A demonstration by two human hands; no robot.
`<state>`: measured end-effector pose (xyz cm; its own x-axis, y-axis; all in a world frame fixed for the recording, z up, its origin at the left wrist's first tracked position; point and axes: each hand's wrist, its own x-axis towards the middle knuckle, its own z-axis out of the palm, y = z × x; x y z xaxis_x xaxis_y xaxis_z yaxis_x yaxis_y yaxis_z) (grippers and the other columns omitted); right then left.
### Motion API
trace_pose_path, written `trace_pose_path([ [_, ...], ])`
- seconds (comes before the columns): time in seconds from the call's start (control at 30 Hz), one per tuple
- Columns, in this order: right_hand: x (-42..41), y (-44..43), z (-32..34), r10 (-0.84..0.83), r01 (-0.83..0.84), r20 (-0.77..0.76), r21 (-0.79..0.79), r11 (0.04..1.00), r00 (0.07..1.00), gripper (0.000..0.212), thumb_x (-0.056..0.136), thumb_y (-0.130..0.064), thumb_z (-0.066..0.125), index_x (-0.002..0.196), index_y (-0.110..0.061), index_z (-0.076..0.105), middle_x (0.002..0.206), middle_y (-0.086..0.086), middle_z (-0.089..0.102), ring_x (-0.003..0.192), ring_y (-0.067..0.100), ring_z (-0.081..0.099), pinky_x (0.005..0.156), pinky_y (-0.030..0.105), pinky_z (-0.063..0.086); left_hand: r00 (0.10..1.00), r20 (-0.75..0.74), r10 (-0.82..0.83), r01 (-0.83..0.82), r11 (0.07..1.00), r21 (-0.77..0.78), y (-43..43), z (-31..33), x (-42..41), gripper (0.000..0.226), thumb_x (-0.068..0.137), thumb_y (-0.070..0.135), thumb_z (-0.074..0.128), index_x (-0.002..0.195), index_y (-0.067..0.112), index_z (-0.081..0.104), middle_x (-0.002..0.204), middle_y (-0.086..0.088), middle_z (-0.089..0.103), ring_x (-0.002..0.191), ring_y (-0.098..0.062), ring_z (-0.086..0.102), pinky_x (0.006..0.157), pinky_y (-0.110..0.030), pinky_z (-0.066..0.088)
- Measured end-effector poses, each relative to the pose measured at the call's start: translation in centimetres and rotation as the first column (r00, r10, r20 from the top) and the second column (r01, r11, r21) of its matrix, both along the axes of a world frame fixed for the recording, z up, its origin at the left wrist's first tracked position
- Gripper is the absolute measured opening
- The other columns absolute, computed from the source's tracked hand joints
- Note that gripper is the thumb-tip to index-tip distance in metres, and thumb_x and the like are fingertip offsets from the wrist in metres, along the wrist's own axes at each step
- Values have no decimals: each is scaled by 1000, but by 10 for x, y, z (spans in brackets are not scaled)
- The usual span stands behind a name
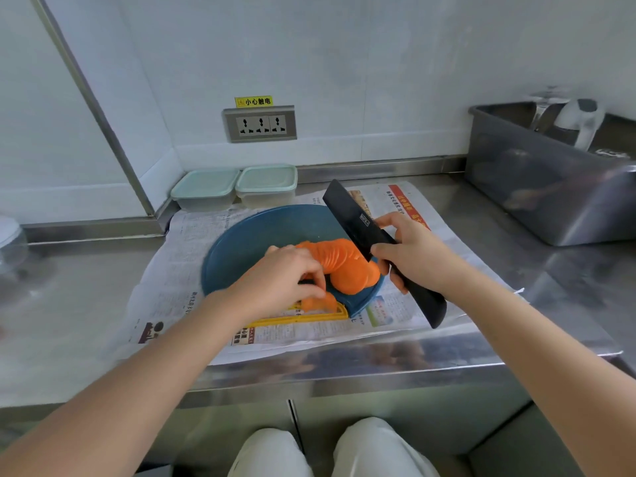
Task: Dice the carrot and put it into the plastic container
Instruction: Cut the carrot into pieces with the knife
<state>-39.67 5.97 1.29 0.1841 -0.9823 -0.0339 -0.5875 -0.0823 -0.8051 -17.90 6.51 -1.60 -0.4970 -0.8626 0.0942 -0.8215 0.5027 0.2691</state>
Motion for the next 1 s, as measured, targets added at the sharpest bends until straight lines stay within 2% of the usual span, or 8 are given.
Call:
trace_pose_path([
  [0.07, -2, -1, 0, 11, -11, 10, -7, 1000, 1000, 37, 93, -10, 54, 128, -20, 43, 61, 5, 63, 37, 13, 51, 43, 26, 46, 982, -179, 63, -55, 997, 54, -5, 19, 7, 3, 85, 30, 68, 84, 32, 66, 87, 15, 65, 83, 5, 57, 73, -8, 38],
  [0.17, 0, 0, -1, 34, -34, 41, -10, 999, 999, 36, 94, -11, 54, 126, -22, 44, 61, 5, 63, 38, 13, 51, 43, 24, 45, 959, -259, 118, -112, 993, 36, -24, 41, 23, 9, 88, 20, 66, 86, 29, 65, 85, 17, 65, 81, 7, 59, 70, -8, 41],
  [0.4, 7, 0, -5, 53, -56, 166, 12, 998, 985, 32, 95, -12, 53, 124, -21, 42, 60, 5, 62, 37, 14, 49, 42, 22, 44, 999, -1, 36, -36, 988, 151, -53, 42, 39, 14, 90, 17, 63, 86, 30, 63, 91, 15, 65, 90, 1, 59, 76, -12, 41],
  [0.6, 9, 0, -8, 40, -40, 201, -7, 999, 979, 22, 97, -18, 52, 117, -21, 43, 63, 10, 63, 35, 12, 48, 40, 21, 42, 998, 58, -27, 18, 989, 143, -61, 34, 46, 15, 88, 19, 65, 87, 34, 65, 93, 17, 59, 92, 3, 52, 81, -17, 37],
  [0.7, 10, -1, -10, 22, -14, 95, -84, 996, 995, 13, 99, -24, 49, 108, -19, 42, 65, 10, 64, 35, 8, 47, 39, 20, 39, 996, -57, 68, -55, 976, 211, -62, 28, 50, 24, 86, 11, 67, 85, 35, 64, 92, 16, 67, 86, 6, 60, 82, -16, 46],
  [0.83, 14, 4, -13, -8, -115, -309, -379, 918, 951, 17, 97, -25, 50, 103, -12, 39, 59, -4, 49, 48, 11, 50, 39, 21, 33, 899, -319, 302, -230, 942, 242, -59, 20, 59, 19, 88, 10, 65, 95, 28, 62, 97, 7, 65, 94, -10, 65, 87, -29, 51],
  [0.9, 19, 9, -14, -32, -153, -401, -420, 895, 916, 20, 96, -27, 50, 103, -12, 39, 56, -6, 42, 56, 21, 52, 43, 31, 38, 863, -293, 411, -364, 909, 204, -55, 14, 67, 17, 89, 24, 64, 106, 22, 61, 99, 9, 63, 101, -15, 62, 86, -27, 47],
  [1.0, 28, 15, -14, -35, -149, -410, -410, 900, 912, 22, 96, -28, 50, 106, -12, 41, 57, -9, 40, 50, 14, 45, 42, 27, 34, 831, -181, 525, -488, 846, 215, -44, -4, 78, 53, 83, 49, 65, 126, 20, 52, 122, 1, 57, 115, -18, 54, 98, -35, 42],
])
